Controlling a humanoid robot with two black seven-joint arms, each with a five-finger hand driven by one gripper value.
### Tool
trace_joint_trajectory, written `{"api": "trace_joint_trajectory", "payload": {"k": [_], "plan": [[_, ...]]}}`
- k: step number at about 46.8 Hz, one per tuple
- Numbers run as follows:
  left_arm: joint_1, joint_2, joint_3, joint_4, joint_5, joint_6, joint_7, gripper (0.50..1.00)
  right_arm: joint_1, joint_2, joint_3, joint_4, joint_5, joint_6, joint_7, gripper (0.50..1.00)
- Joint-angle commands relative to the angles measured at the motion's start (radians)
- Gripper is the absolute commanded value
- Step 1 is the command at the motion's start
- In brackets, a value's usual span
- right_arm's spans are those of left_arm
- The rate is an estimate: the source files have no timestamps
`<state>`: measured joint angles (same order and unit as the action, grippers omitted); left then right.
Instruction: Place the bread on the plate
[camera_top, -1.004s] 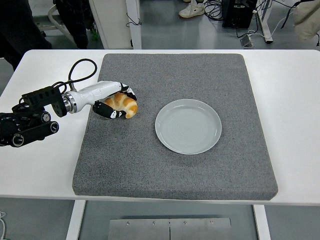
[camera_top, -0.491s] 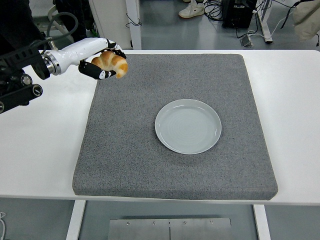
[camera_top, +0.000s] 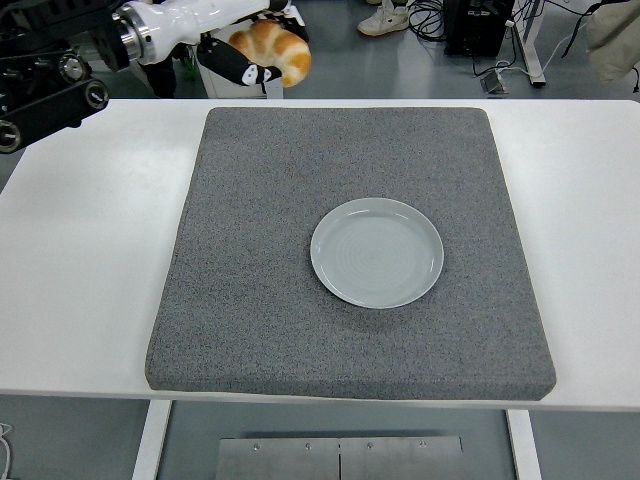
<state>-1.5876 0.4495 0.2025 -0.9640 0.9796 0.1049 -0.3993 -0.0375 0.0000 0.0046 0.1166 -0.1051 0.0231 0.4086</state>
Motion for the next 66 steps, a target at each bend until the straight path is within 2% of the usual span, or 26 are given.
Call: {"api": "trace_joint_trajectory", "payload": {"k": [1, 9, 17, 23, 32, 37, 47, 66], "plan": [[-0.002, -0.040, -0.009, -0.002, 0.002, 0.003, -0.016, 0.500, 0.001, 0.000, 0.002, 0.000, 0.001, 0.000, 0.001, 1.000], [0.009, -0.110, -0.011, -0.025, 0.014, 0.032, -0.062, 0.500, 0.001, 0.000, 0.002, 0.000, -0.001, 0.000, 0.001, 1.000], [0.035, -0.138, -0.003, -0.107, 0.036, 0.070, -0.069, 0.500, 0.001, 0.000, 0.000, 0.000, -0.001, 0.000, -0.001, 1.000], [0.103, -0.138, -0.002, -0.147, 0.108, 0.098, -0.069, 0.500, -0.001, 0.000, 0.000, -0.002, -0.001, 0.000, 0.001, 1.000], [0.247, -0.133, -0.002, -0.148, 0.240, 0.154, -0.085, 0.500, -0.001, 0.000, 0.000, -0.002, -0.001, 0.000, 0.001, 1.000], [0.300, -0.137, 0.000, -0.136, 0.246, 0.171, -0.092, 0.500, -0.001, 0.000, 0.000, -0.002, -0.001, 0.000, -0.001, 1.000], [0.343, -0.143, -0.003, -0.091, 0.243, 0.179, -0.092, 0.500, -0.005, 0.000, 0.000, -0.002, -0.001, 0.000, 0.001, 1.000], [0.377, -0.256, -0.002, 0.019, 0.228, 0.182, -0.093, 0.500, -0.009, 0.000, 0.002, 0.000, -0.001, 0.000, 0.001, 1.000]]}}
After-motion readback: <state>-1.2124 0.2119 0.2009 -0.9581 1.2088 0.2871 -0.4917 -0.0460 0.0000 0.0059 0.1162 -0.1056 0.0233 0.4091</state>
